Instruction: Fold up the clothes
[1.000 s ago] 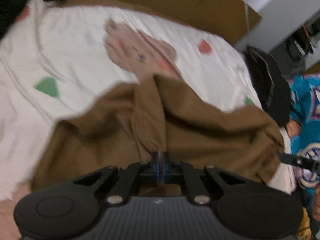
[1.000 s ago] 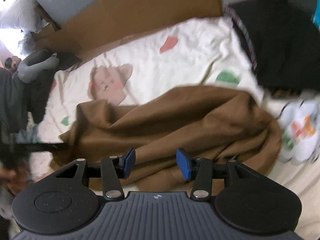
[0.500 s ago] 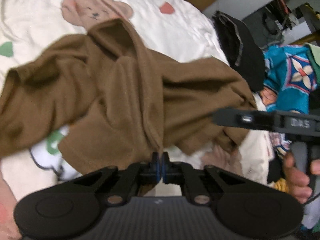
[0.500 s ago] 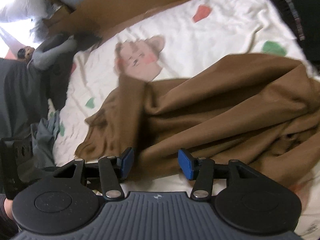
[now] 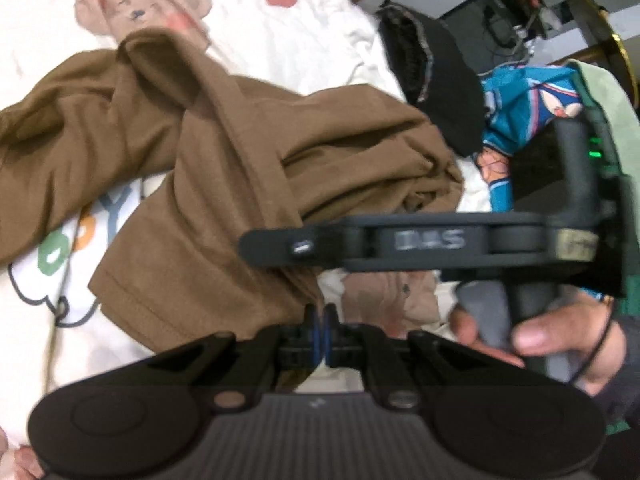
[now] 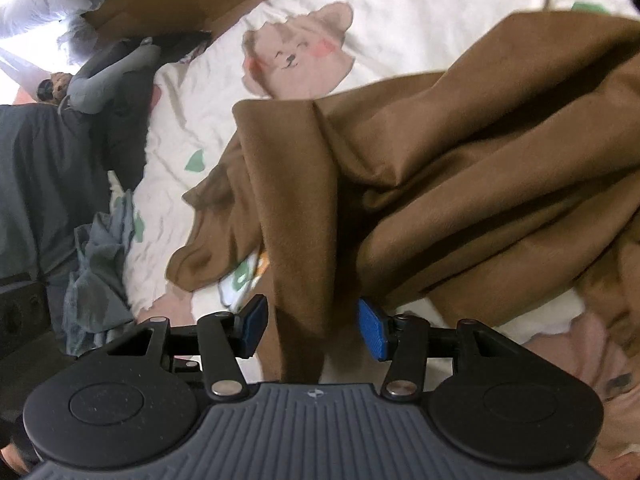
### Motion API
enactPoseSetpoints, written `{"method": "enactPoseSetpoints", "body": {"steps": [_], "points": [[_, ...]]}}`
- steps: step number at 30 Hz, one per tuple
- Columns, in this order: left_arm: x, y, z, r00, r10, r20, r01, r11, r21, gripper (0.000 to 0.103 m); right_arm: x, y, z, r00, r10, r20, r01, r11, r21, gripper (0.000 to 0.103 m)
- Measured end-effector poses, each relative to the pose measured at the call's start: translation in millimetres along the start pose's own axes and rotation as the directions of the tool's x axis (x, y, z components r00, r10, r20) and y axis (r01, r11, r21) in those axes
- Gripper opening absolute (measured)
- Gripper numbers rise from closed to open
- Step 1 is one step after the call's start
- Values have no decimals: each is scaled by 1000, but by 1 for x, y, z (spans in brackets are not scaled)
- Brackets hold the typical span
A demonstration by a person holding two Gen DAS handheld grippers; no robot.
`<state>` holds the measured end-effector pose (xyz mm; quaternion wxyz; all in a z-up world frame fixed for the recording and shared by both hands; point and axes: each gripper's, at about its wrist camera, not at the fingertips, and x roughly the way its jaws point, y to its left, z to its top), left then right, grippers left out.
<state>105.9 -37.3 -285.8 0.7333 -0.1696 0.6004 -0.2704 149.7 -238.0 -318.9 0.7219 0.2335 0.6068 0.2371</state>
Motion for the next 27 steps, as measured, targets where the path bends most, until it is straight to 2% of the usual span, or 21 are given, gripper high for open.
{"method": "enactPoseSetpoints", "body": {"steps": [1,2,4,7,10,13,16,18,20,22,25,27], "points": [[-2,-3,-1,1000,-12,1,12,1000,11,3,3,-1,-2,1000,21,-6,-21,1000,5,14],[-3,-6,-2,1000,-14,3,14,1000,24,3,-1,-4,-1,1000,20,4,-20,1000,4,7],[-6,-6,-1,1000,1,0,-1,999,45,4,-12,-10,3,1000,8,30,-8,1000,0,7],[-15,6,2,999,31,16,-31,999,26,11,-27,-19,7,998,-9,70,9,1000,-5,6],[-26,27,9,994,99,50,-98,995,-22,12,-43,-28,12,994,-26,109,27,1000,-10,5],[-36,52,15,980,184,72,-178,980,-90,15,-61,-42,15,988,-62,140,62,998,0,4],[-45,78,19,958,273,83,-259,955,-147,16,-80,-59,17,981,-109,163,109,994,9,4],[-50,94,23,942,325,90,-303,933,-195,22,-94,-70,16,975,-140,173,142,990,5,4],[-57,108,27,920,378,98,-346,905,-248,36,-108,-83,14,969,-170,178,168,985,27,3],[-64,122,28,902,419,106,-371,876,-308,45,-123,-98,12,962,-197,187,188,980,62,3],[-69,136,30,891,443,99,-381,847,-371,45,-144,-117,6,948,-235,214,221,971,91,3],[-69,137,33,889,447,103,-378,840,-389,46,-158,-129,2,939,-261,226,241,964,111,3]]}}
